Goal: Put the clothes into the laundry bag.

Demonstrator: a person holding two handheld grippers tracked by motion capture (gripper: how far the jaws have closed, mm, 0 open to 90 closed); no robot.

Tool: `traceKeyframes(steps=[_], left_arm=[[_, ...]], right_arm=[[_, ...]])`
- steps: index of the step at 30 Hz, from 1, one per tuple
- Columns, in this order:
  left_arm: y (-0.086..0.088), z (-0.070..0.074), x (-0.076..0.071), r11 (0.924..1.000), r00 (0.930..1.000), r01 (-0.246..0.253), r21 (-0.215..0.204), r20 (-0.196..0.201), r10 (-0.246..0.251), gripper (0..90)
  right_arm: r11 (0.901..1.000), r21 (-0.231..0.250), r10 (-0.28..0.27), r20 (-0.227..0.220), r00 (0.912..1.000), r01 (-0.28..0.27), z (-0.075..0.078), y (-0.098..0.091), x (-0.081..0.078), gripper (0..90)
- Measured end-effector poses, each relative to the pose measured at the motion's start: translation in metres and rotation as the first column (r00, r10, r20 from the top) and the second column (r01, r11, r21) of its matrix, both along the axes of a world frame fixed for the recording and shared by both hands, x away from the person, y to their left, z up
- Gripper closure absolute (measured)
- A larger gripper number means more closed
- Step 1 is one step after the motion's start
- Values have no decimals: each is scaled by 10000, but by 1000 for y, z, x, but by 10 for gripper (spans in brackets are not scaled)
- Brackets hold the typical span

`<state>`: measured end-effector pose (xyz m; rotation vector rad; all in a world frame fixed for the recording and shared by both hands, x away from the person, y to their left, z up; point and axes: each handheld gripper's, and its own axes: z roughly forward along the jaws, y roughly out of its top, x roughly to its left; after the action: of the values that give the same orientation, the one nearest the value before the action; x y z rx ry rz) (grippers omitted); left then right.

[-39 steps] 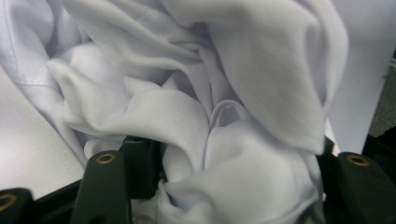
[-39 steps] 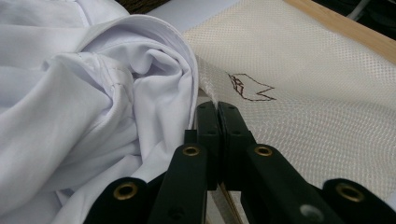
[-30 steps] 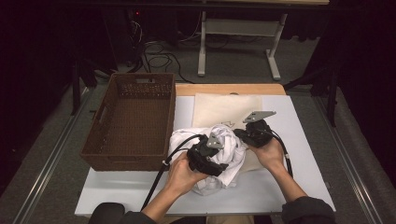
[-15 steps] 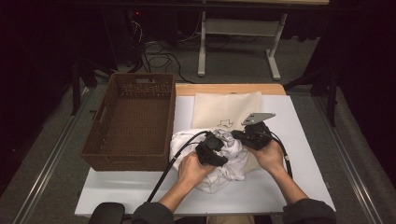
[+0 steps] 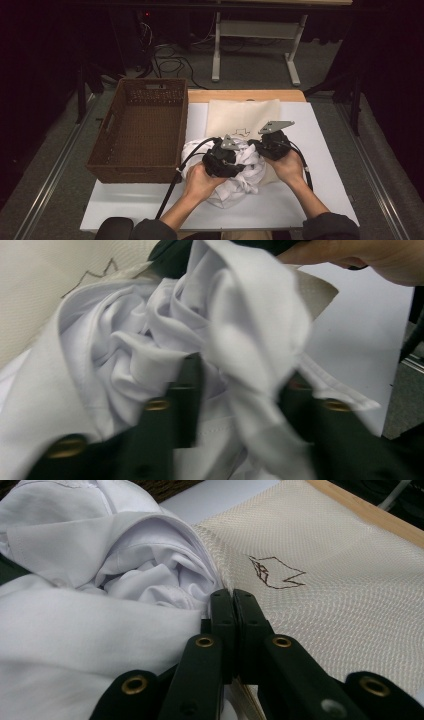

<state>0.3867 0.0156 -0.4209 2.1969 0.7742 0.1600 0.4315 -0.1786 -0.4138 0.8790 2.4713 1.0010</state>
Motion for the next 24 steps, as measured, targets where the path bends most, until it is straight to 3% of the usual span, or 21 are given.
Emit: traceKeyframes(steps=[3,7,10,14,17,21,24], left_arm=[[-3,-11,16,9994,9972,-342,73,-666,346,835],[-14,-41,37,9856,9913,-1244,1149,-292,1285,841],[-14,-48,46,9851,9869,-1482,875,-505,1529,839],[-7,-40,45,9888,9882,-1339,653,-659,1381,787],[0,-26,36,9900,9888,-1341,445,-604,1366,581],[7,-9,27,9935,9916,-1116,213,-635,1127,431],[12,-1,21,9946,9946,-1004,281,-245,1011,392]], right_arm=[[10000,27,-11,-20,10000,11,-2,-1,0,900],[9995,309,10,10,10000,-10,0,-1,-2,900],[9997,109,224,-33,9997,-224,0,2,-5,900],[9998,103,170,-218,9996,-167,-2,2,-2,900],[10000,59,57,-270,9996,-55,-4,4,-1,900],[10000,27,48,-174,9998,-48,-5,6,-2,900],[9999,51,94,-68,9999,-94,-4,5,-2,900]])
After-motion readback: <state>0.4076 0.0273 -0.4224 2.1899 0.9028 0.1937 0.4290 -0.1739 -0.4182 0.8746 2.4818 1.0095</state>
